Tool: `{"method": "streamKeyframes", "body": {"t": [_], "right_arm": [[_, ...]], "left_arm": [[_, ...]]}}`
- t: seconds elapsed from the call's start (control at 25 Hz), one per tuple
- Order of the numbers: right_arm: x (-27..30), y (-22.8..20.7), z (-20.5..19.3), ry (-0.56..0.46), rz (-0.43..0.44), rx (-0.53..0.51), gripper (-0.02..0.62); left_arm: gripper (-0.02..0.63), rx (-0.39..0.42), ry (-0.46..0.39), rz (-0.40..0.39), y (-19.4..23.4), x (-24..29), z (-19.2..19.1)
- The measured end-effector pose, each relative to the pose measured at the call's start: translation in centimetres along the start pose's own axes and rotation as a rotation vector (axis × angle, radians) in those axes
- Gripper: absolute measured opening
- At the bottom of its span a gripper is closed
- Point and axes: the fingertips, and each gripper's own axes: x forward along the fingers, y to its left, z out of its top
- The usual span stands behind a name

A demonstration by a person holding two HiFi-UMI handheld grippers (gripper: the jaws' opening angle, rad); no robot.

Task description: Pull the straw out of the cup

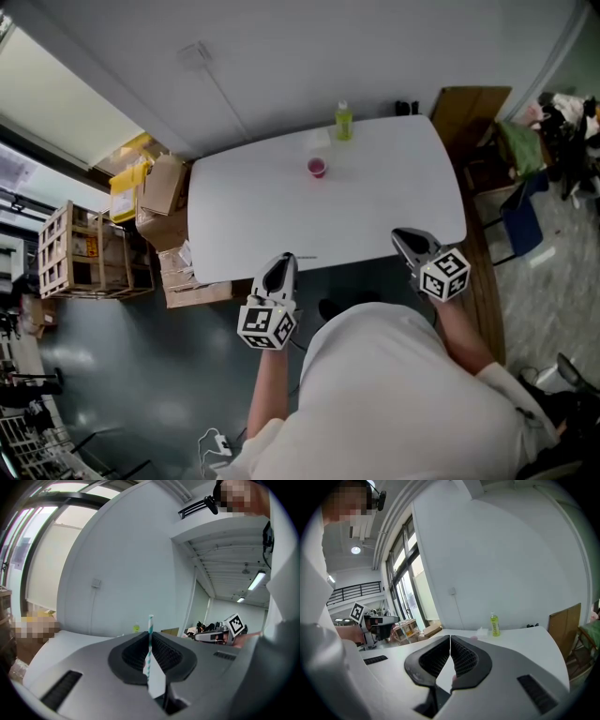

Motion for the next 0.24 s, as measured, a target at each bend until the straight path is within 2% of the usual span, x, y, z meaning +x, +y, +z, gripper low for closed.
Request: {"method": "streamKeyframes", "body": {"t": [0.24], "right_arm": [[-0.36, -0.16, -0.23, 0.000, 0.006, 0.004, 0.037]], "left_arm": [[0.021, 0.000, -0.002, 0.008, -0.13, -0.07, -0.06]]}}
